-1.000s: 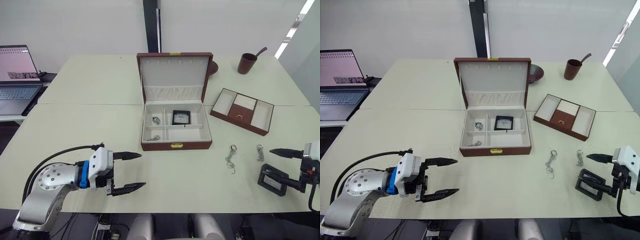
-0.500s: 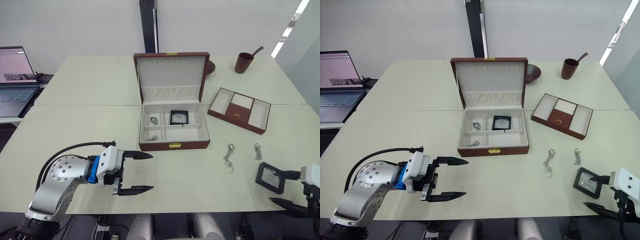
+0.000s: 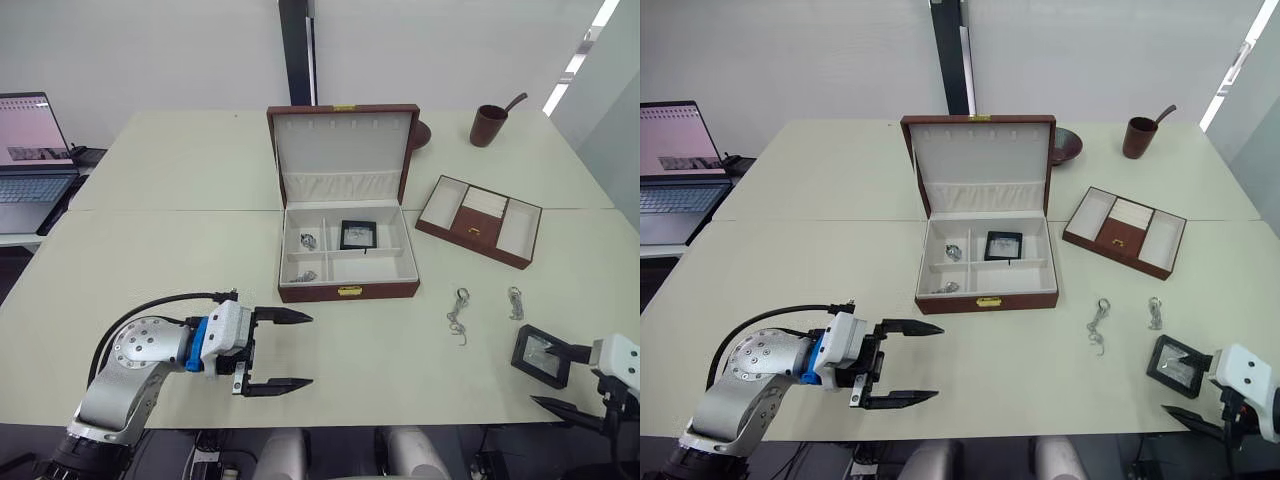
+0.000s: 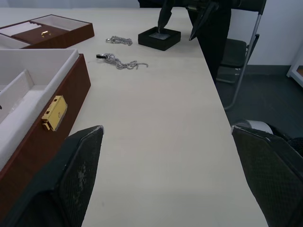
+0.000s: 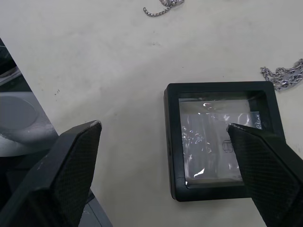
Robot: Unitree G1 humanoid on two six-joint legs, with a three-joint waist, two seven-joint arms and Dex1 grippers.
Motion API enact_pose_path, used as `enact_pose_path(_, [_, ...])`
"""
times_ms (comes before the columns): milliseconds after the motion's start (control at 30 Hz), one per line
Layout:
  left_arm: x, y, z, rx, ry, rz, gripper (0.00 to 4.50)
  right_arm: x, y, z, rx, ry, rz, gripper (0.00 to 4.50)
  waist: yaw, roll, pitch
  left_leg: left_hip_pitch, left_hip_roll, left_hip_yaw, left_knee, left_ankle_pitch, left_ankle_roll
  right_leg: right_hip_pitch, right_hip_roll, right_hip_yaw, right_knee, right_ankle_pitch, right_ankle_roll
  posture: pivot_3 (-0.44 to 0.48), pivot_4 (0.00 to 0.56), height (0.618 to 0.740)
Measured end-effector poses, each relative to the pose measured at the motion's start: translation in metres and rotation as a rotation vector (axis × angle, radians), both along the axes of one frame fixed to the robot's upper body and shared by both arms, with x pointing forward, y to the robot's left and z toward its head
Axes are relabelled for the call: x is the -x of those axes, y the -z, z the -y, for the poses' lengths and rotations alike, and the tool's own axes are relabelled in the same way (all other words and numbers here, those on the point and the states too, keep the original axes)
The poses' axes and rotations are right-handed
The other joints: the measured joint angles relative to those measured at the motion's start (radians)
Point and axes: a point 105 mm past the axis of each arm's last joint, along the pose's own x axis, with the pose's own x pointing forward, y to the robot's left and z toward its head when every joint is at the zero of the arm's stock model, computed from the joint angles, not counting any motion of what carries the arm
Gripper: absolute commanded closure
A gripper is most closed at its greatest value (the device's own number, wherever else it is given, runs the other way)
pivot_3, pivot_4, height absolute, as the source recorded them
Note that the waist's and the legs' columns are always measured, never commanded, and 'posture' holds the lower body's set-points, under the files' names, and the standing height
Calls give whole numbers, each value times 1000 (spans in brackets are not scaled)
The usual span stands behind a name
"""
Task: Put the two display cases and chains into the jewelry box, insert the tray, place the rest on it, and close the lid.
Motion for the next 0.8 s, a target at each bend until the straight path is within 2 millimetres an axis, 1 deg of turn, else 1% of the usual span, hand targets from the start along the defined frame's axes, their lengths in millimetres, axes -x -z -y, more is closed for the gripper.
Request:
enact_pose_path(33, [1,2,1,2,-1,2,15,0,1,1,2,2,3,0,0,0,0,0,0,0,0,0,0,0,0,0,0,0,0,0,150,740])
enact_pose_path(67, [2,4,1,-1,1,2,0,0,2,2,9,7,2,397,0,0,0,0,0,0,0,0,0,0,0,0,0,0,0,0,150,740])
enact_pose_path(100, [2,5,1,-4,-1,3,0,-1,3,2,10,8,2,553,0,0,0,0,0,0,0,0,0,0,0,0,0,0,0,0,150,740])
enact_pose_path(133, [0,6,0,-5,-6,7,0,-1,4,3,14,8,0,936,0,0,0,0,0,0,0,0,0,0,0,0,0,0,0,0,150,740])
enact_pose_path(267, [-2,11,-5,-9,-20,1,0,-3,7,4,20,10,-1,1925,0,0,0,0,0,0,0,0,0,0,0,0,0,0,0,0,150,740])
enact_pose_path(300, [-3,13,-6,-11,-24,-3,0,-5,7,3,19,6,7,2099,0,0,0,0,0,0,0,0,0,0,0,0,0,0,0,0,150,740])
enact_pose_path(433, [-5,15,-10,-13,-25,2,0,-8,6,4,20,11,22,3070,0,0,0,0,0,0,0,0,0,0,0,0,0,0,0,0,150,740])
enact_pose_path(467, [-6,15,-11,-13,-26,4,0,-8,6,5,20,15,22,3382,1,0,0,0,0,0,0,0,0,0,0,0,0,0,0,0,150,740])
enact_pose_path(600, [-7,16,-12,-11,-29,15,0,-8,6,5,20,16,23,4375,1,0,0,0,0,0,0,0,0,0,0,0,0,0,0,0,150,740])
enact_pose_path(633, [-7,17,-13,-11,-30,14,0,-8,6,5,19,15,24,4492,0,0,0,0,0,0,0,0,0,0,0,0,0,0,0,0,150,740])
enact_pose_path(800, [-7,18,-12,-5,-25,8,0,-8,5,4,17,14,24,4492,0,0,0,0,0,0,0,0,0,0,0,0,0,0,0,0,150,740])
